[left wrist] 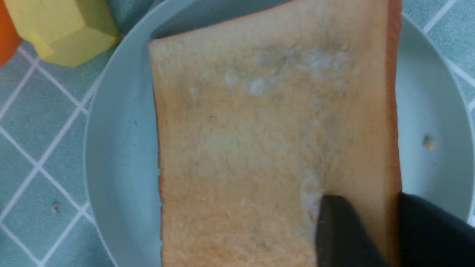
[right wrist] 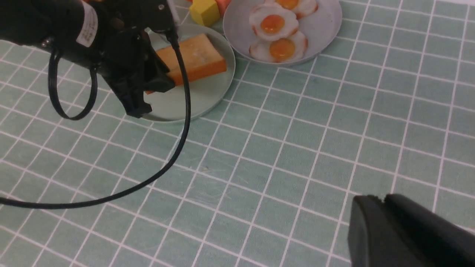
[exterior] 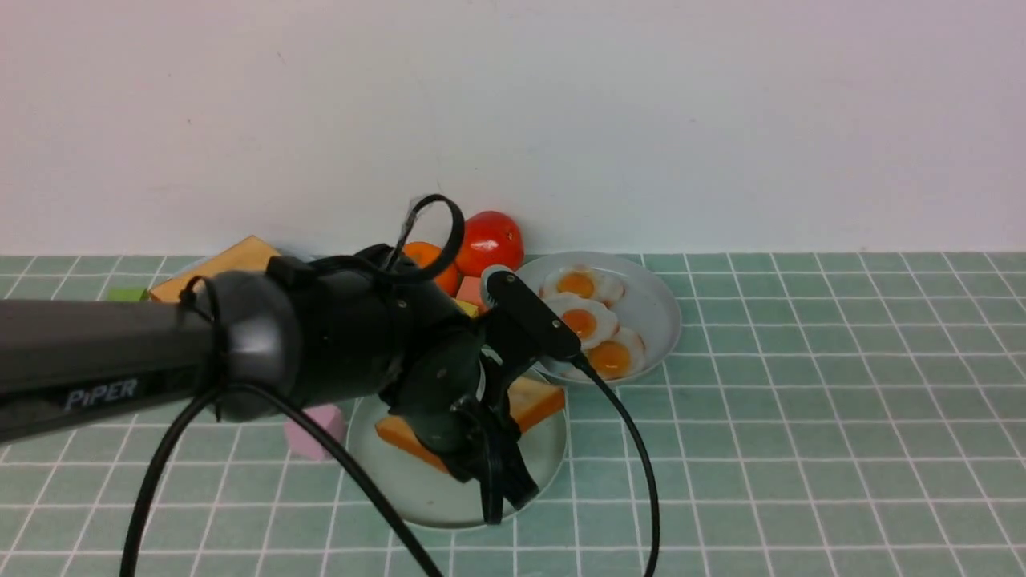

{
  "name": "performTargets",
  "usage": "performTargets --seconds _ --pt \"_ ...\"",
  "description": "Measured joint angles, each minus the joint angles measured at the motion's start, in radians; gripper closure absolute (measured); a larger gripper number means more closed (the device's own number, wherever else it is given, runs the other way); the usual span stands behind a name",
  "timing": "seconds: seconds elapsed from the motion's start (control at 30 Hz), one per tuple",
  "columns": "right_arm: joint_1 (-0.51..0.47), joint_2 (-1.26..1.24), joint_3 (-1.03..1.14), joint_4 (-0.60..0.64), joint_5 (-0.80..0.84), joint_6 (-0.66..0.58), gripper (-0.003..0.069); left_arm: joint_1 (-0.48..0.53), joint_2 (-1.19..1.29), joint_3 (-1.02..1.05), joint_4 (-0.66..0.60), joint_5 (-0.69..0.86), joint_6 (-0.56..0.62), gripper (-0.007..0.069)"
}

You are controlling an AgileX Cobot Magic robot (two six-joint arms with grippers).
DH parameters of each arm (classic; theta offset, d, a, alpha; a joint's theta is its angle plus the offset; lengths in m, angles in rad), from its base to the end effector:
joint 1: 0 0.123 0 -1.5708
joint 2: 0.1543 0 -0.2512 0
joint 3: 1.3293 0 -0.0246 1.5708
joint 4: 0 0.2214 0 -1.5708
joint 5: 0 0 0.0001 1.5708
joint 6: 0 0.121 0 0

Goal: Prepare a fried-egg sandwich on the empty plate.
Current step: Use the left arm to put a slice of bread into the empty plate in the middle, then use the right arm to grab a fried egg

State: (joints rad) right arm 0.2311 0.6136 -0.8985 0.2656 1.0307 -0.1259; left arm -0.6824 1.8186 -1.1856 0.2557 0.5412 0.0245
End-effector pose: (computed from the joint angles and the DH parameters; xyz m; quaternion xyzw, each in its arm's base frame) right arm 0.1017 0.0519 0.3302 -0.1471 0.8777 0.1547 0.4290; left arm 0.2874 -0.2132 0.1548 0.4181 0.8722 0.0084 0.2539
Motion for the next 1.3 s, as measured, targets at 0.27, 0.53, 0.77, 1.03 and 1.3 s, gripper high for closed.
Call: performTargets --seconds 0.27,0.53,0.77,1.03,1.3 --pt "0.000 0.097 0.000 0.068 -0.005 0.042 0.0243 0.000 -0.098 0.000 -0.065 0.036 0.000 0.0071" --pt "0.000 0.371 0.000 0.209 -0.197 -0.012 0.0202 0.000 -0.448 0.001 -0.154 0.110 -0.147 0.0302" --pt "0.000 0.732 -0.109 0.403 -0.303 -0.173 0.0254 0.000 -0.778 0.152 -0.123 0.118 -0.205 0.0638" --pt "0.000 1.186 -0.419 0.502 -0.310 -0.248 0.0256 0.000 -1.122 0.421 -0.164 -0.004 -0.207 0.0638" --pt "-0.025 1.577 -0.813 0.511 -0.231 -0.242 0.0256 0.000 -1.242 0.500 -0.166 -0.069 -0.210 0.0638"
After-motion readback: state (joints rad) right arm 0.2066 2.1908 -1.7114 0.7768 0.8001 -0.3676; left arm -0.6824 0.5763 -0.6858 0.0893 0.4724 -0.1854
